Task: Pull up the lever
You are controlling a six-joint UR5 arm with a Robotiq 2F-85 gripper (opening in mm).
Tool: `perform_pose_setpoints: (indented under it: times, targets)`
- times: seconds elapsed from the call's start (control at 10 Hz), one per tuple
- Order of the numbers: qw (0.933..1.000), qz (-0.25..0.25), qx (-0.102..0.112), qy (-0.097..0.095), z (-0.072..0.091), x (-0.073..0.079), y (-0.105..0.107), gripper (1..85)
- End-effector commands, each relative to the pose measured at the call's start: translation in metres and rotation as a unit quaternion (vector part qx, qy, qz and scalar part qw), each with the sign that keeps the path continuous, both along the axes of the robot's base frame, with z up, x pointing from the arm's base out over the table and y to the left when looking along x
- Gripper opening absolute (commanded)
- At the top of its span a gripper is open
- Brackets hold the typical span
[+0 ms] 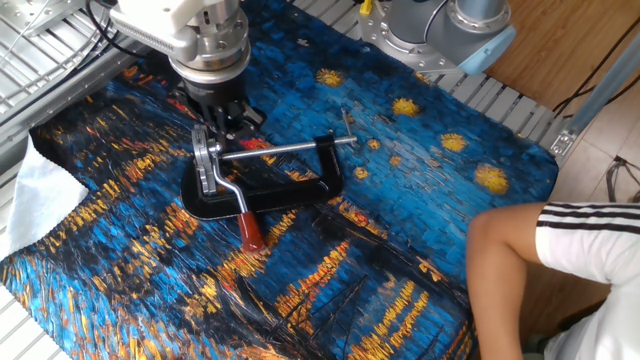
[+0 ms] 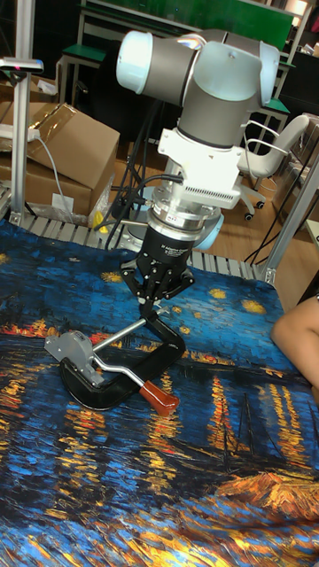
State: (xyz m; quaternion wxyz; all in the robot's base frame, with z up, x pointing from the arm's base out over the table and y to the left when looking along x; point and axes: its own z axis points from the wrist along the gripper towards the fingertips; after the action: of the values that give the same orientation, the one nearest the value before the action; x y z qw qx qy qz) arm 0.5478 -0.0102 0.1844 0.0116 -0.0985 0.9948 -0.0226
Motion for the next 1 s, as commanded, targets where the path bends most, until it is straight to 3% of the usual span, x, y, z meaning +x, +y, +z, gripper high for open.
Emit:
perform_pose_setpoints:
  times: [0.0, 0.1, 0.4, 0.6, 0.7, 0.9]
  targets:
    - [0.9995, 0.028, -0.005, -0.009, 0.001, 0.005, -0.003, 1.0]
    - [0.9985, 0.051, -0.003, -0.017, 0.001, 0.01, -0.001, 1.0]
    - [0.9933, 0.114, 0.017, -0.003, 0.001, 0.003, 0.01, 1.0]
    - [0.9928, 0.118, 0.021, -0.007, 0.001, 0.004, 0.012, 1.0]
    - [0.9925, 0.121, 0.012, -0.009, 0.001, 0.006, 0.008, 1.0]
    - [0.9918, 0.127, 0.014, 0.001, 0.005, -0.003, 0.006, 1.0]
